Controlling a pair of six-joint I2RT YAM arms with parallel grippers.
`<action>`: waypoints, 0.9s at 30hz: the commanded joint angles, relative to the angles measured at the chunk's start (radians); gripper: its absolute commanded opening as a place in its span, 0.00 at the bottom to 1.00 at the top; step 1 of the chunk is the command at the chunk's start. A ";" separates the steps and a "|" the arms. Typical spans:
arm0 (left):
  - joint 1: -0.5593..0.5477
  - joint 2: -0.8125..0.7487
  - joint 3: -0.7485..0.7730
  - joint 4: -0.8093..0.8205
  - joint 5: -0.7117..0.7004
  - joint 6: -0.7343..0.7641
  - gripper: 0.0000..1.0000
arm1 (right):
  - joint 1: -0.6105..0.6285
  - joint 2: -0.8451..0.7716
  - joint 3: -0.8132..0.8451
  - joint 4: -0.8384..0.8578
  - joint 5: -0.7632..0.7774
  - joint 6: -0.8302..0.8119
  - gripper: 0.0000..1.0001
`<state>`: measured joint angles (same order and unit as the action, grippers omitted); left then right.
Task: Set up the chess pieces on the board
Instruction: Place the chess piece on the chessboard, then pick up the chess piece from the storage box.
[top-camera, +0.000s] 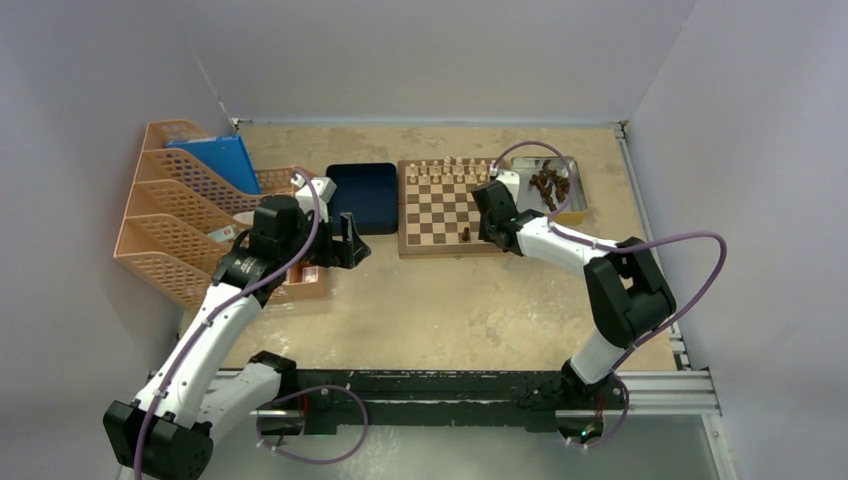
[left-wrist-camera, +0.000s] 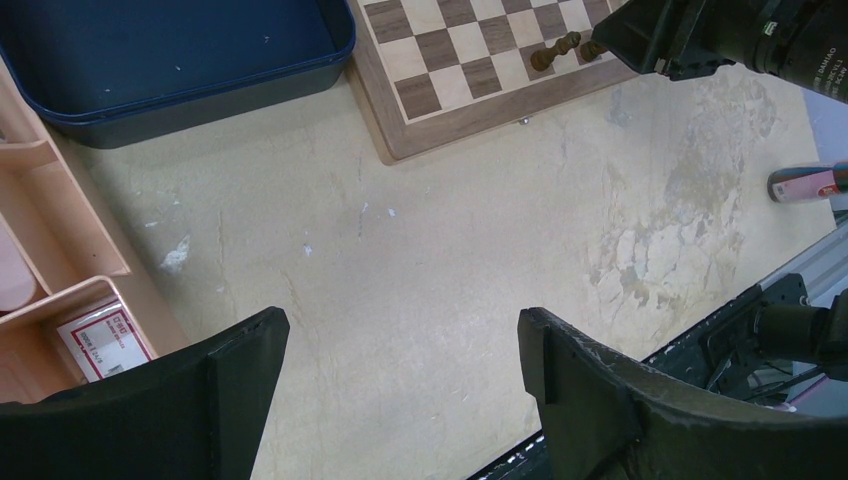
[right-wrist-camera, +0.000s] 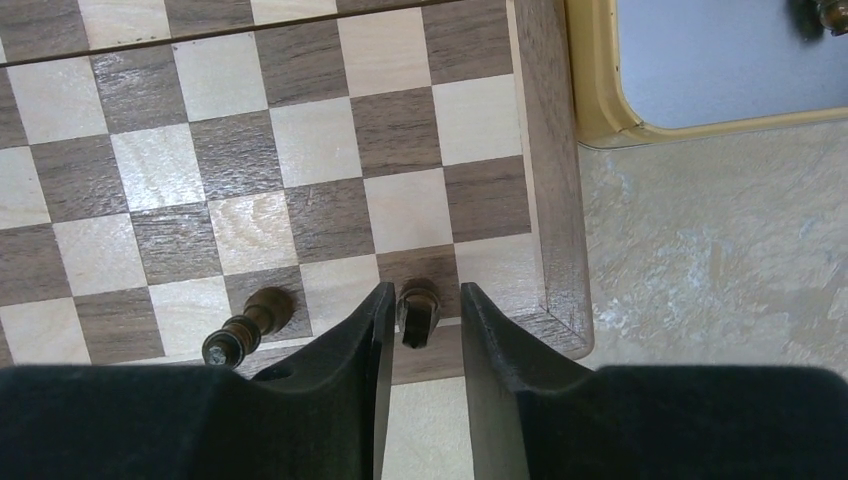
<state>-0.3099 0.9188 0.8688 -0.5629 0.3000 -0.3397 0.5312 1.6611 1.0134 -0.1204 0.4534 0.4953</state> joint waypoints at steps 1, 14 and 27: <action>-0.005 -0.015 0.001 0.022 -0.007 -0.002 0.85 | 0.004 -0.050 0.067 -0.024 0.011 -0.017 0.35; -0.005 -0.043 0.001 0.034 -0.009 0.002 0.84 | -0.111 -0.042 0.212 0.052 0.011 -0.101 0.38; -0.005 -0.034 0.001 0.030 -0.002 0.004 0.84 | -0.314 0.187 0.381 0.105 -0.010 -0.150 0.40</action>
<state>-0.3099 0.8860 0.8688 -0.5629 0.2989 -0.3393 0.2665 1.7699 1.3163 -0.0505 0.4522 0.3775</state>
